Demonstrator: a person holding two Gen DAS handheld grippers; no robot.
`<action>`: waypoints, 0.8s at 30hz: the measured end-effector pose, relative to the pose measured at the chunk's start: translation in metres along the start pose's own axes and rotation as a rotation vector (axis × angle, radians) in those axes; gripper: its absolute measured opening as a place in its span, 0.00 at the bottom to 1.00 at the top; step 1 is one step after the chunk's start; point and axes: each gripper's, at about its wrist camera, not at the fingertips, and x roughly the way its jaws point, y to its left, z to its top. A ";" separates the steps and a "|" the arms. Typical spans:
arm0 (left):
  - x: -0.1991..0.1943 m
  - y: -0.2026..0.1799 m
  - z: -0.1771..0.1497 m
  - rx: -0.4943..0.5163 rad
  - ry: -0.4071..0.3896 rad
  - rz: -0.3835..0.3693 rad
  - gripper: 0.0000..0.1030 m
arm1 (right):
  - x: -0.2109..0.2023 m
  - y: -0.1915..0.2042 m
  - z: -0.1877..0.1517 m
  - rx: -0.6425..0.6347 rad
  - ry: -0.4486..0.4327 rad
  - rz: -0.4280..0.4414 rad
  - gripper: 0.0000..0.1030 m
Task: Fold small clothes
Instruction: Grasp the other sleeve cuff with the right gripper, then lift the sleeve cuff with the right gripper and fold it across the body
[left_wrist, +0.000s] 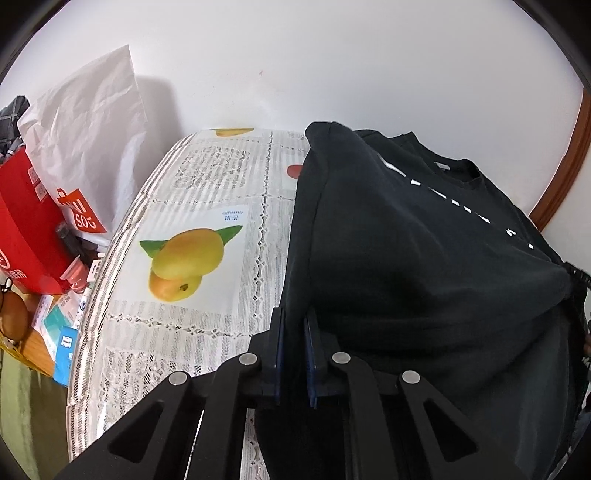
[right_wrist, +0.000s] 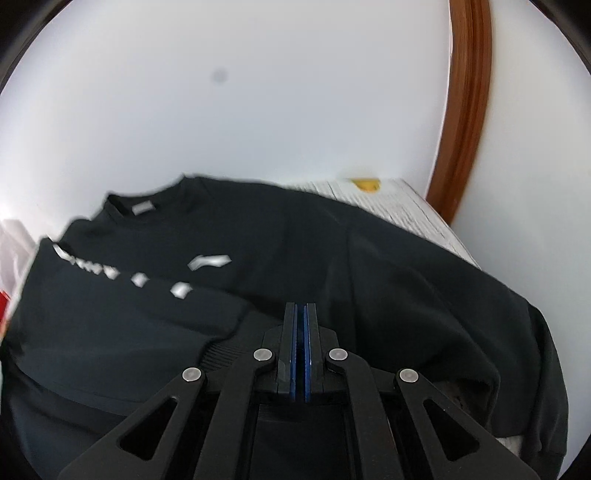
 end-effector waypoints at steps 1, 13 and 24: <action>0.001 0.000 0.000 -0.002 0.003 0.002 0.09 | 0.003 -0.002 -0.005 -0.006 0.002 -0.042 0.00; -0.008 -0.007 -0.005 0.000 0.030 0.009 0.25 | -0.011 -0.006 -0.022 -0.012 0.055 0.006 0.04; -0.029 -0.036 -0.029 0.055 0.011 0.059 0.49 | -0.087 -0.088 -0.075 0.093 0.039 -0.111 0.45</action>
